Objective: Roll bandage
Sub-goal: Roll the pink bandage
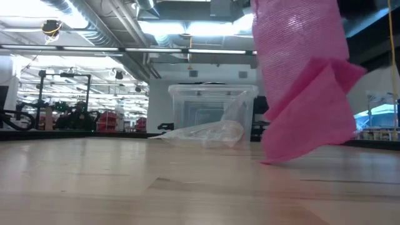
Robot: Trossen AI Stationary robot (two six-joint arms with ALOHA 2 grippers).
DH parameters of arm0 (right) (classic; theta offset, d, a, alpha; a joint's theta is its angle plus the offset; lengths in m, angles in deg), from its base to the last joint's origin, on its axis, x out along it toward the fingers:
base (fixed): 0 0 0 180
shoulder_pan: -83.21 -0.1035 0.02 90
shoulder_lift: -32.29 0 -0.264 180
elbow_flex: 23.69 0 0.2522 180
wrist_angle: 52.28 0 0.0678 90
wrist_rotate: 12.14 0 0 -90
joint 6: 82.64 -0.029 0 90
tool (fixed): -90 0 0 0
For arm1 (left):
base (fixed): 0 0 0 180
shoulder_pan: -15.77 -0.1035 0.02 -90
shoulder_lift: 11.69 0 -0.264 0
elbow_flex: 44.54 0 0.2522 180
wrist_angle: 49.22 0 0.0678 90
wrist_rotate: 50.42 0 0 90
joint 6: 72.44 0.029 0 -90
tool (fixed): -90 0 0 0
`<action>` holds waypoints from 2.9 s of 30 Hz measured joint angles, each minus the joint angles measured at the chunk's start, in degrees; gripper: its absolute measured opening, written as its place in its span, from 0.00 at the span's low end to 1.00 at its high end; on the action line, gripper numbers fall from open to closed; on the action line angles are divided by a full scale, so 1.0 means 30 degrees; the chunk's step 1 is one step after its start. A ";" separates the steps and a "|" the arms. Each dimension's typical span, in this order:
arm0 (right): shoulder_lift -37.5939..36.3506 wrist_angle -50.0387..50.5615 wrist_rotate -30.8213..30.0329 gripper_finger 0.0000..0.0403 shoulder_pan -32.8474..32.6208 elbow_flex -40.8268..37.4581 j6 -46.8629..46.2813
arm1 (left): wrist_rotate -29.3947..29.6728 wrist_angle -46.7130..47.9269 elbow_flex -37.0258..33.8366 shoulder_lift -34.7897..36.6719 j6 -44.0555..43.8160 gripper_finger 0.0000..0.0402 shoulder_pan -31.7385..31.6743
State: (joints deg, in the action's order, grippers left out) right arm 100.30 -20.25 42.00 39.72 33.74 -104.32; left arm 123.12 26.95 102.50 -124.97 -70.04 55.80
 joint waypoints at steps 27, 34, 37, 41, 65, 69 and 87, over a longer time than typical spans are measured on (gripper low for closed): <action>0.5574 -0.9351 -0.0628 0.59 0.1694 -0.3989 -0.3021 | 0.0060 -0.0015 0.0000 -0.0007 -0.0131 0.01 -0.0663; 0.6491 -1.1366 -0.0230 0.59 0.2831 -0.3982 -0.2215 | 0.0060 -0.0007 0.0000 -0.0015 -0.0146 0.01 -0.0648; 0.7455 -1.3428 0.1125 0.58 0.3056 -0.3982 -0.1327 | 0.0060 -0.0010 0.0000 -0.0015 -0.0136 0.02 -0.0648; 0.8595 -1.4546 0.0991 0.48 0.2991 -0.3982 -0.1104 | 0.0060 -0.0021 0.0000 -0.0022 -0.0087 0.01 -0.0648; 0.9231 -1.3943 0.0664 0.01 0.2466 -0.3982 -0.0832 | 0.1403 -1.6728 0.0554 0.3610 1.6847 0.01 0.0715; 0.9231 -1.3881 0.0669 0.01 0.2466 -0.3982 -0.0827 | 0.0700 -1.7245 0.0561 0.4329 1.6982 0.01 0.0743; 1.1112 -1.2736 0.1305 0.00 0.1694 -0.3924 -0.3224 | -0.2803 -2.5984 0.0554 0.4934 2.3343 0.01 0.0772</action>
State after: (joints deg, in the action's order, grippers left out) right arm 133.64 -58.46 45.92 44.80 21.97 -113.99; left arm 114.71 -51.00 104.16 -110.16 -0.01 58.12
